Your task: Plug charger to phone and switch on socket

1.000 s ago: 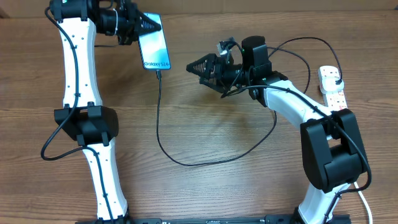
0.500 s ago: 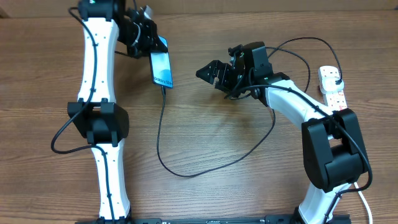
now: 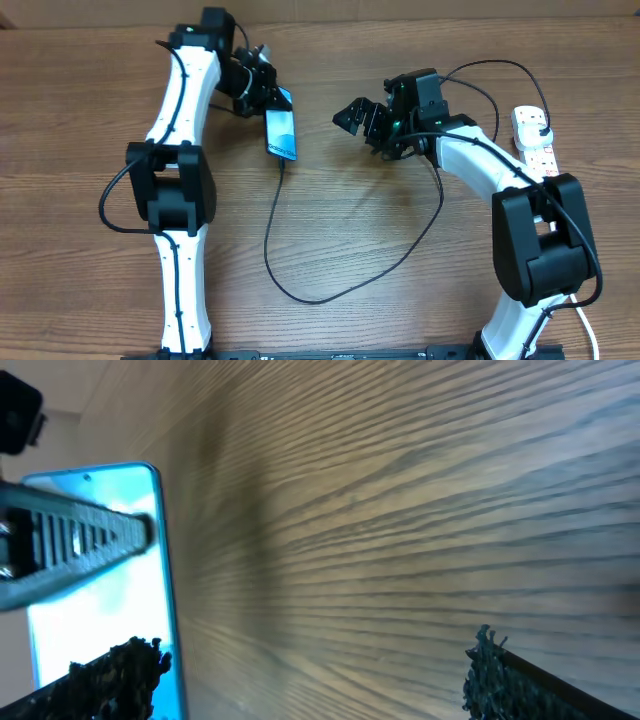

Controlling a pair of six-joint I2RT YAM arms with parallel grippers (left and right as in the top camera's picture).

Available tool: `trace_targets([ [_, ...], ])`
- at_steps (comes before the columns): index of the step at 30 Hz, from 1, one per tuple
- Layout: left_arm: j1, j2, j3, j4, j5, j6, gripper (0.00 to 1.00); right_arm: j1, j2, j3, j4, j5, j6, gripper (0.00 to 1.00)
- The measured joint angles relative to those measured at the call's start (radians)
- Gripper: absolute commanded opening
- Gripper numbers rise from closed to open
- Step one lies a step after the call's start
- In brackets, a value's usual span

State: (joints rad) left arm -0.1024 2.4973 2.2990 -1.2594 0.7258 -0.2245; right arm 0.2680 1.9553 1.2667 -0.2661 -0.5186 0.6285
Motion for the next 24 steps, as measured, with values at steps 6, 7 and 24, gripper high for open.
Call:
trace_targets([
  [6, -0.052, 0.0, -0.077, 0.088, 0.016, -0.011, 0.04, -0.006, 0.0, 0.0, -0.011, 0.008, 0.0, 1.0],
  [7, -0.06, 0.0, -0.09, 0.102, 0.018, -0.014, 0.04, -0.006, 0.0, 0.0, -0.011, 0.008, -0.001, 1.0],
  [24, -0.112, 0.0, -0.244, 0.263, 0.02, -0.092, 0.04, -0.006, 0.0, 0.0, -0.021, 0.01, 0.0, 1.0],
])
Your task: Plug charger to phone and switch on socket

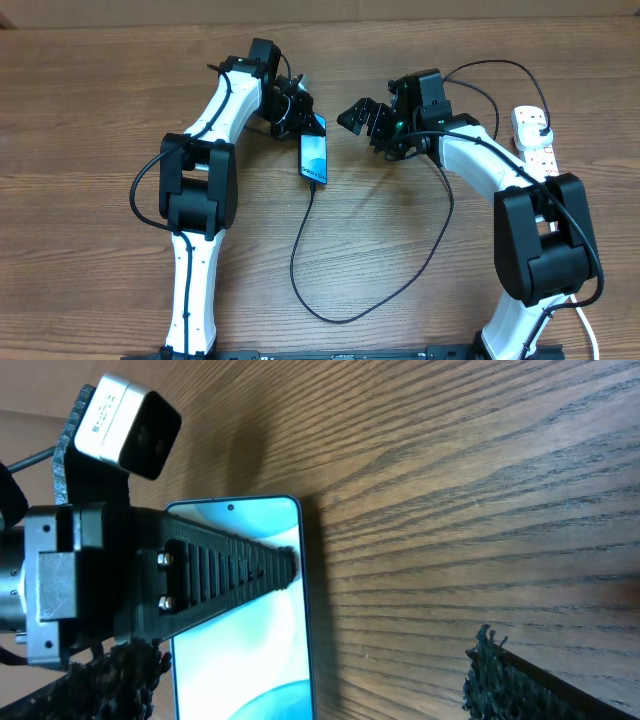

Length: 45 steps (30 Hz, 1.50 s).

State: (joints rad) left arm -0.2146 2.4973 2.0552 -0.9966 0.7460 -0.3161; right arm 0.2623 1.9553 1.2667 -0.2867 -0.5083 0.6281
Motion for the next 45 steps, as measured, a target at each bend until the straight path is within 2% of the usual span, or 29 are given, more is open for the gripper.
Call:
trace_targets([
  [23, -0.048, -0.003, -0.021, 0.089, -0.127, -0.048, 0.04, 0.0, 0.0, 0.0, -0.003, 0.0, 0.0, 1.0],
  [45, -0.072, -0.006, -0.02, 0.091, -0.153, -0.06, 0.04, 0.0, 0.0, 0.0, -0.006, 0.0, -0.019, 1.0],
])
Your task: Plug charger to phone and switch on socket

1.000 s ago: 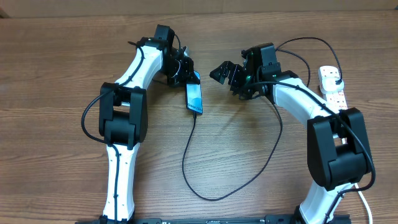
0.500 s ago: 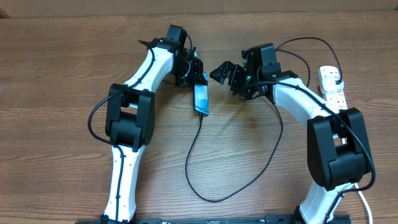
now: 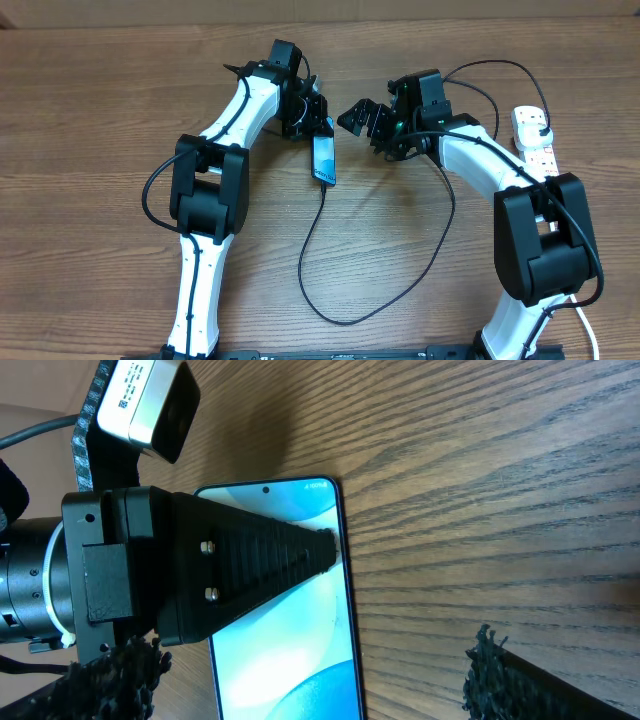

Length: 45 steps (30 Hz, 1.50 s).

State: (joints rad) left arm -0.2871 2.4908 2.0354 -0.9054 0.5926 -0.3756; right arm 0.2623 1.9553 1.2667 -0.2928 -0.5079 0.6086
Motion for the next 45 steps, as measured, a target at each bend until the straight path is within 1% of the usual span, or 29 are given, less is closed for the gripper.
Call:
trace_targets([
  [6, 0.0, 0.0, 0.0, 0.0, 0.0, 0.0, 0.05, 0.0, 0.0, 0.0, 0.0, 0.0, 0.0, 1.0],
  [16, -0.002, 0.0, 0.001, -0.004, -0.007, 0.0, 0.12, 0.0, 0.0, 0.0, 0.0, 0.0, 0.0, 1.0],
  [40, -0.002, -0.003, 0.003, -0.023, -0.029, 0.001, 0.2, 0.0, 0.0, 0.0, 0.0, 0.0, 0.0, 1.0],
  [42, -0.002, -0.003, 0.003, -0.023, -0.029, 0.001, 0.22, 0.0, 0.0, 0.0, 0.0, 0.0, 0.0, 1.0],
  [45, -0.002, -0.005, 0.003, -0.026, -0.029, 0.002, 0.29, 0.0, 0.0, 0.0, 0.0, 0.0, 0.0, 1.0],
])
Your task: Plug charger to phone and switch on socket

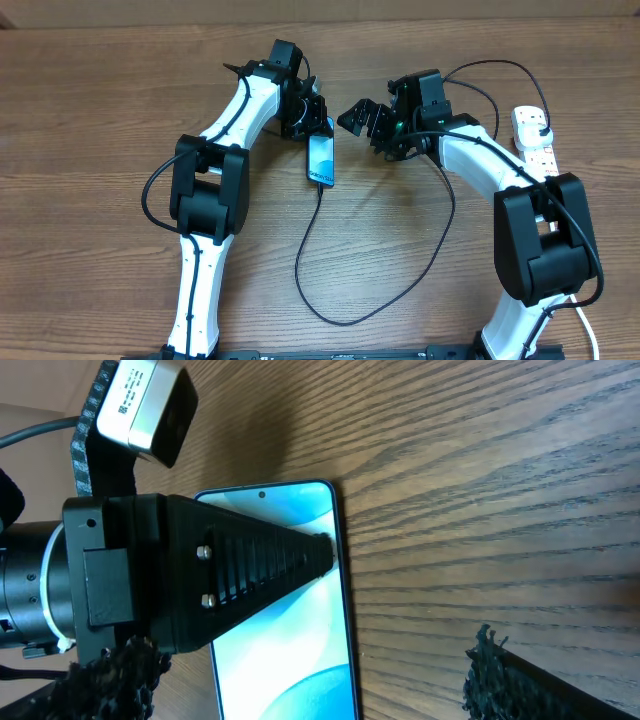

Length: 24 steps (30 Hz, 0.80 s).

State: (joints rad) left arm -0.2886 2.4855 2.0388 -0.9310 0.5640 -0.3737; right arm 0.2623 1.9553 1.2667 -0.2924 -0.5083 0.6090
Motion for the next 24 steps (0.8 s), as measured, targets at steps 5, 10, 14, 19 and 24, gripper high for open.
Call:
trace_targets([
  [5, 0.0, -0.006, 0.002, -0.011, -0.001, -0.001, 0.38, 0.0, 0.0, 0.0, 0.0, 0.001, 0.0, 1.0],
  [10, 0.0, -0.008, 0.002, -0.02, -0.001, -0.001, 0.38, 0.0, 0.0, 0.0, 0.0, 0.0, 0.0, 1.0],
  [14, 0.0, -0.008, 0.003, -0.022, -0.001, -0.001, 0.39, 0.0, 0.0, 0.0, 0.0, 0.0, 0.0, 1.0],
  [19, 0.0, -0.009, 0.004, -0.023, -0.001, -0.001, 0.45, 0.0, 0.0, 0.0, 0.0, 0.0, 0.0, 1.0],
  [24, 0.0, -0.012, 0.005, -0.03, -0.001, 0.002, 0.56, 0.0, 0.0, 0.0, 0.0, 0.0, 0.0, 1.0],
])
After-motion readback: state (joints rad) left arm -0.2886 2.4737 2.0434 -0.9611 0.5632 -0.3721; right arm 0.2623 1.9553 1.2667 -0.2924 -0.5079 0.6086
